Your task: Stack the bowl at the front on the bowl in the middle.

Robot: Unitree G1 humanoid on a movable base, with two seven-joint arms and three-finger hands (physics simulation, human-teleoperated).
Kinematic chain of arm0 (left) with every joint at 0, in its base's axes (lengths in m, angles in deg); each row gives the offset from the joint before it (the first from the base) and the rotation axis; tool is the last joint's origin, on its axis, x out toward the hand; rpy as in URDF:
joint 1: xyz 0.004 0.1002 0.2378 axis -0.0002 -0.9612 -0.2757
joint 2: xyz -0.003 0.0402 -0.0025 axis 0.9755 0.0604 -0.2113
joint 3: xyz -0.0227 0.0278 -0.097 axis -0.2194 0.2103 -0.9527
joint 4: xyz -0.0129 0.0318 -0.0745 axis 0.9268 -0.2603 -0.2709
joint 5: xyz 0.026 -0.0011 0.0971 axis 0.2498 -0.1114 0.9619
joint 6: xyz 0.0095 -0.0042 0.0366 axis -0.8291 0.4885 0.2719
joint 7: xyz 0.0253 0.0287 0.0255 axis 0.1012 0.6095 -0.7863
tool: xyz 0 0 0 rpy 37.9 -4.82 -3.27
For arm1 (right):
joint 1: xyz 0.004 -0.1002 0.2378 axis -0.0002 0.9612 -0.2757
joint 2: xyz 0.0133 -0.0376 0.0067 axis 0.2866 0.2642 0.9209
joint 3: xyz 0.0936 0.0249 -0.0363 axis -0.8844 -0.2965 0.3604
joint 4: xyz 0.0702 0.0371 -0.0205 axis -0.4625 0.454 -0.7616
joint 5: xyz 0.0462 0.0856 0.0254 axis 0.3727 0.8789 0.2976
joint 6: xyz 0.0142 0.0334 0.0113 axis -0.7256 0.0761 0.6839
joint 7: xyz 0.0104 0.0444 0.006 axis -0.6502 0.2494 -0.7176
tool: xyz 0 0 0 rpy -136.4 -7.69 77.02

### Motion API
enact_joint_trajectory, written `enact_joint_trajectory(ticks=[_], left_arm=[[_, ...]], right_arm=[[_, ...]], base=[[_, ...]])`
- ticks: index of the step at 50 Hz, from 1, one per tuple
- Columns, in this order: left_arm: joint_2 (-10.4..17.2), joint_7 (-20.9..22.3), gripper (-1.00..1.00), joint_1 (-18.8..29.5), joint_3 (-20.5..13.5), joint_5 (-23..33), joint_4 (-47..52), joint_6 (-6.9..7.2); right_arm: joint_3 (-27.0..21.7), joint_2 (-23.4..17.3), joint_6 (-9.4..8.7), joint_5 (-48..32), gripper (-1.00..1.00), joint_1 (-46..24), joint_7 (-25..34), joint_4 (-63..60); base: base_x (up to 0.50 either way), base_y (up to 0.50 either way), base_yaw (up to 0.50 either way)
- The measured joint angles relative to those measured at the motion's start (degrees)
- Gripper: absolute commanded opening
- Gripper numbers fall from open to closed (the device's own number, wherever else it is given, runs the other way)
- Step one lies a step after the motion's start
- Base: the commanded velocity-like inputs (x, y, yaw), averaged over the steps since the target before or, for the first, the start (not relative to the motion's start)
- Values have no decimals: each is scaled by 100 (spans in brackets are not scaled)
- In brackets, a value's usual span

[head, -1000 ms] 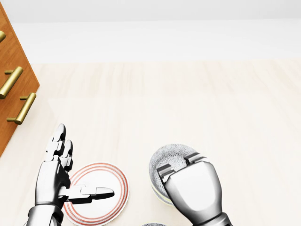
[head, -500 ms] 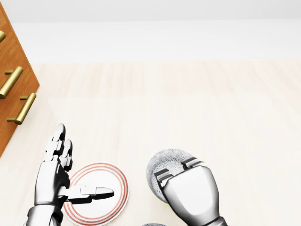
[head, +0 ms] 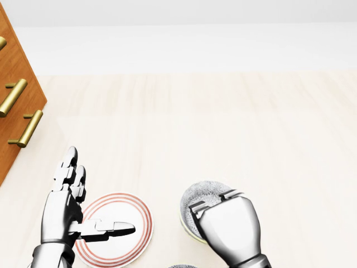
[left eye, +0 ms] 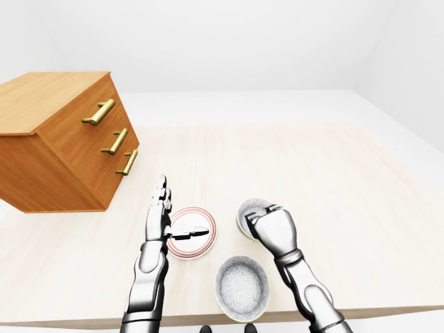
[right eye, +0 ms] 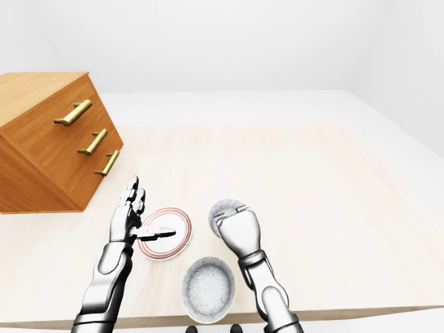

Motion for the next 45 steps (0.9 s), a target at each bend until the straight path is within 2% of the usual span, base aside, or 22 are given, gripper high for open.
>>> enact_joint_trajectory(ticks=[29, 43, 44, 45], left_arm=[[10, -53, 100, 46, -18, 15, -105, -70], [8, -49, 100, 26, -14, 13, -45, -32], [8, -50, 100, 26, -14, 13, -46, -32], [9, -50, 100, 27, -15, 14, -50, -36]], right_arm=[[2, 13, 0, -94, -100, -114, 0, 129], [-2, 15, -2, -107, -100, -129, 0, 178], [-3, 15, 0, -101, 41, -127, 0, 176], [-4, 16, 0, -71, 100, -122, 0, 159]], base=[[0, 0, 0], [0, 0, 0], [0, 0, 0], [0, 0, 0]])
